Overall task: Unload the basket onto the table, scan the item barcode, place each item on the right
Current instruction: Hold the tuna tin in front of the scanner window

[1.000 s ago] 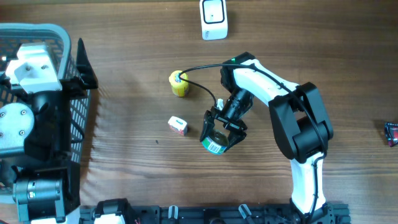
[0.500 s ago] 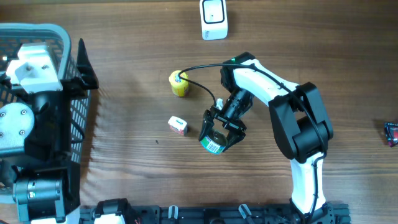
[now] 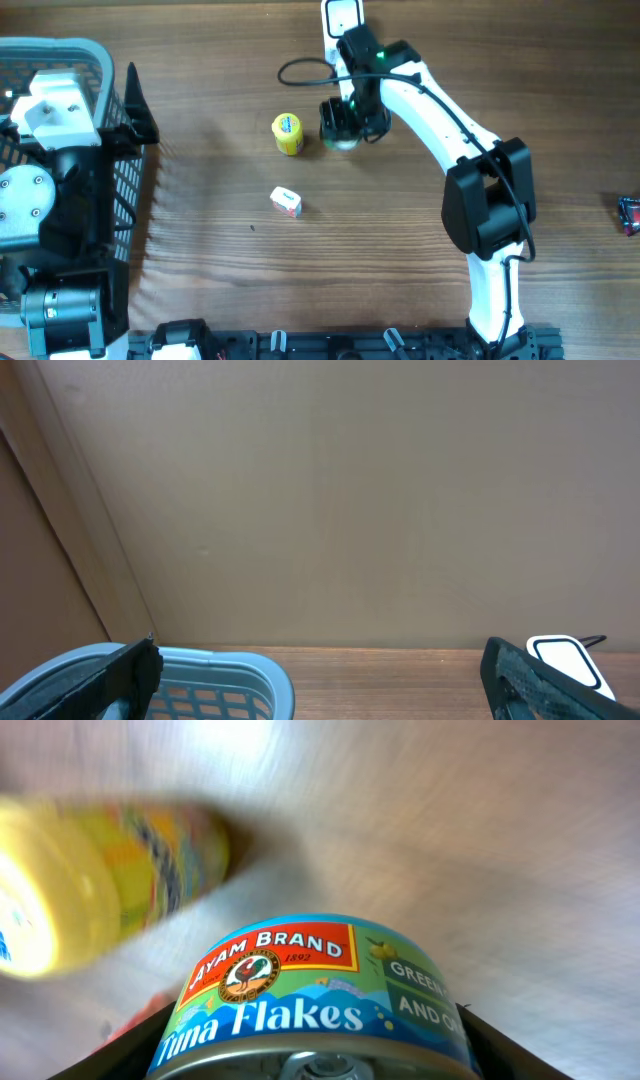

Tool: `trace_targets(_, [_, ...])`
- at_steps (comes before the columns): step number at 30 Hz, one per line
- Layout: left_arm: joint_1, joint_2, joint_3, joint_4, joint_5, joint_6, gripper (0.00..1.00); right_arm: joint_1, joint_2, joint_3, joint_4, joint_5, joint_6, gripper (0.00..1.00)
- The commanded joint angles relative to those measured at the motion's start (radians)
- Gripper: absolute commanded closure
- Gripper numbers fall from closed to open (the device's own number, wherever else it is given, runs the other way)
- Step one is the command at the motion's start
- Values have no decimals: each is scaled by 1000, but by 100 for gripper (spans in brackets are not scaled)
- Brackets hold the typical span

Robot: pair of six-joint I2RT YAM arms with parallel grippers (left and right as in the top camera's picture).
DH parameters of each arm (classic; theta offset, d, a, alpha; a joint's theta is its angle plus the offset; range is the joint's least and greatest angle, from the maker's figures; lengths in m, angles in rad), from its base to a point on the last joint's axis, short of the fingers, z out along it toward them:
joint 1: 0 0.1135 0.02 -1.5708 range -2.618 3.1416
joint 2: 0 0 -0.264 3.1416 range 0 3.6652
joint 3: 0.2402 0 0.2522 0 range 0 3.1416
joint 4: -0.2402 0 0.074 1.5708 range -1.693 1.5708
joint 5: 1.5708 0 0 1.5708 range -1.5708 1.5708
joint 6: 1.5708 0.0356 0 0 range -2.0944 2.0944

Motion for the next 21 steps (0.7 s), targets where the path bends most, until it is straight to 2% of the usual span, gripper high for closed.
trace_targets(1, [3, -3, -5, 3, 16, -3, 0, -2, 1, 67, 99, 224, 8, 42])
trace_targets(6, [3, -3, -5, 3, 16, -3, 0, -2, 1, 65, 361, 315, -76, 40])
trace_targets(8, [3, -3, -5, 4, 16, -3, 0, -2, 3, 60, 549, 327, -198, 40])
trace_targets(11, [3, -3, -5, 4, 16, -3, 0, -2, 26, 60, 748, 398, -282, 41])
trace_targets(16, [3, -3, -5, 7, 16, -3, 0, -2, 118, 60, 949, 450, -459, 41])
trace_targets(21, [3, -3, -5, 7, 16, -3, 0, -6, 191, 60, 1134, 450, -456, 42])
